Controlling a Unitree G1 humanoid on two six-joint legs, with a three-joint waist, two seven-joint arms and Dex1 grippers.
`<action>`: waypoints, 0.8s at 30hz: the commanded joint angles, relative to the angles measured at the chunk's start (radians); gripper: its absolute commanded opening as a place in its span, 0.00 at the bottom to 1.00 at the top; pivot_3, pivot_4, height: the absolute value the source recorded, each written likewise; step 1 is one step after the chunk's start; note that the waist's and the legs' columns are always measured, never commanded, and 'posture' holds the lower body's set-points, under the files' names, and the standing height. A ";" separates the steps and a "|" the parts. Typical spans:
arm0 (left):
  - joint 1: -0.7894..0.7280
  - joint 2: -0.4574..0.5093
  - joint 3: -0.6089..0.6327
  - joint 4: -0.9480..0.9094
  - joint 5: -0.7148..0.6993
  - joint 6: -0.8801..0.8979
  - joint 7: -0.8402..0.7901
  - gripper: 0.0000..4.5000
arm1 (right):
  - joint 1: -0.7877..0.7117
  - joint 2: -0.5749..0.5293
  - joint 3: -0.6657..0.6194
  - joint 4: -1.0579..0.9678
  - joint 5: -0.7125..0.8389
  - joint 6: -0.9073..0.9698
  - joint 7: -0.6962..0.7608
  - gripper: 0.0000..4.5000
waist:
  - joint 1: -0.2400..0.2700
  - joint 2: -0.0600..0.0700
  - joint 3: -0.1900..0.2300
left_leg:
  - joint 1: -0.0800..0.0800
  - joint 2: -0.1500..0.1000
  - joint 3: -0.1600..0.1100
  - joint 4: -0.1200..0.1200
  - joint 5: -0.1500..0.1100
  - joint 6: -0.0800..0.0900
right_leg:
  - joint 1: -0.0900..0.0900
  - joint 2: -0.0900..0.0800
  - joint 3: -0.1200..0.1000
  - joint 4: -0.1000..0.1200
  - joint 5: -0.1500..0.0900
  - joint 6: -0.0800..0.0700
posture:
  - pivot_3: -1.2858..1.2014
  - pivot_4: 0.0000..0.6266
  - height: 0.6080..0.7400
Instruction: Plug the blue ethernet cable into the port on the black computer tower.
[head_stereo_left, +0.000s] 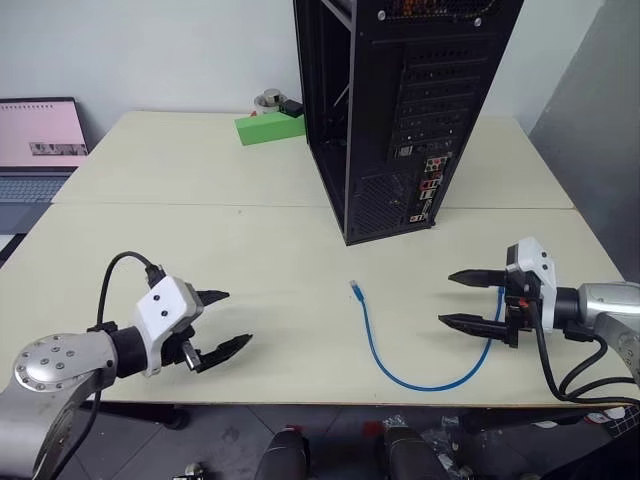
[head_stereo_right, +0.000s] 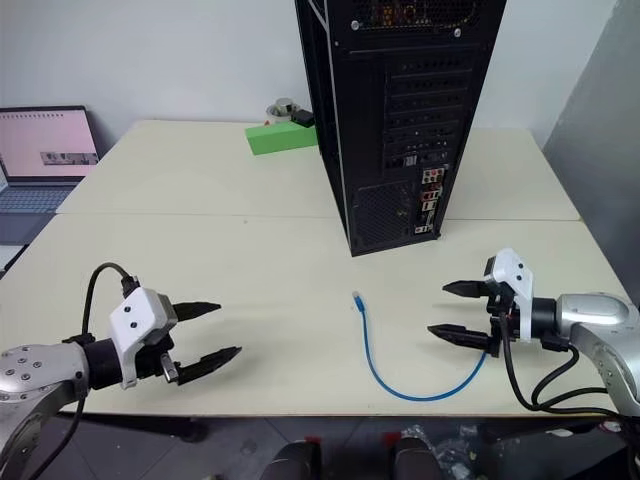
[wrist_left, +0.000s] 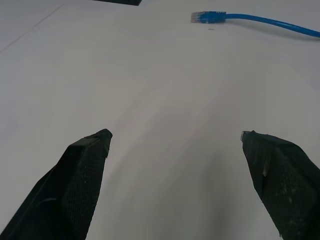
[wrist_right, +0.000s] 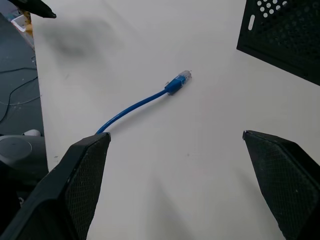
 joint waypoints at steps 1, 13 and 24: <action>-0.007 0.012 0.003 -0.037 -0.013 -0.019 -0.023 0.99 | 0.009 -0.009 -0.006 -0.036 -0.014 -0.019 0.000 1.00 | 0.000 0.000 0.000 | 0.000 0.000 0.000 0.000 0.000 0.000 | 0.000 0.000 0.000 0.000 0.000 0.000 | 0.52 0.24 1.00; -0.022 0.008 -0.066 -0.069 -0.013 -0.011 -0.044 0.99 | -0.010 0.073 0.036 -0.128 0.030 0.091 -0.102 1.00 | 0.000 0.000 0.000 | 0.000 0.000 0.000 0.000 0.000 0.000 | 0.000 0.000 0.000 0.000 0.000 0.000 | 0.52 0.24 1.00; -0.073 -0.005 -0.139 -0.079 -0.013 -0.017 -0.045 0.99 | -0.104 0.357 0.336 -0.071 -0.198 0.138 -0.411 1.00 | -0.001 -0.001 0.000 | 0.000 0.000 0.000 0.000 0.000 0.000 | -0.001 0.001 0.000 0.000 0.000 0.000 | 0.52 0.24 1.00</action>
